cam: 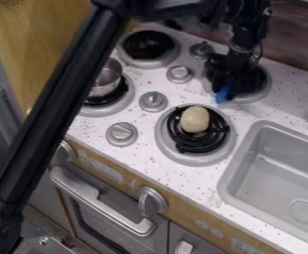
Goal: Put the blue object on the up right burner
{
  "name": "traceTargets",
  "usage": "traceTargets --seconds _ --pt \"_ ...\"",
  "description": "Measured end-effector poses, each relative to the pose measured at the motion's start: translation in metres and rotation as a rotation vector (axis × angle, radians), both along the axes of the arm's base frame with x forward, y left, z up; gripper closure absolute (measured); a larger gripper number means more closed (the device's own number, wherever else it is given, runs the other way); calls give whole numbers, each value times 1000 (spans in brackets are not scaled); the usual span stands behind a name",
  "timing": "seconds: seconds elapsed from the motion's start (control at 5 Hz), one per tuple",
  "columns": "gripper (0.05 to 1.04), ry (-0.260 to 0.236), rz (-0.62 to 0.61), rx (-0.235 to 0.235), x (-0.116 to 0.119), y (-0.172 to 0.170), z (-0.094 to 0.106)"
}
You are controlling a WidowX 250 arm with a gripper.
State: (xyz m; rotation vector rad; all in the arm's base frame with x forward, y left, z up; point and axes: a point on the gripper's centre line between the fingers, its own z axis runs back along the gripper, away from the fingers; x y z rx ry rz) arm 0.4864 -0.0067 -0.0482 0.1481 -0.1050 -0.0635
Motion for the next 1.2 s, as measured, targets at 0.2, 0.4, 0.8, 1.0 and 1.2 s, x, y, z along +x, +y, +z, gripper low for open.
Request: traceTargets --seconds 0.2,0.4,0.8,1.0,1.2 --pt "344 -17 17 8 -1 2 -2" --pt "105 -13 14 -9 -20 2 1" --pt "88 -52 63 -61 -62 4 45" --pt "88 4 63 -86 -87 4 54" --pt "88 24 88 -67 -106 12 57"
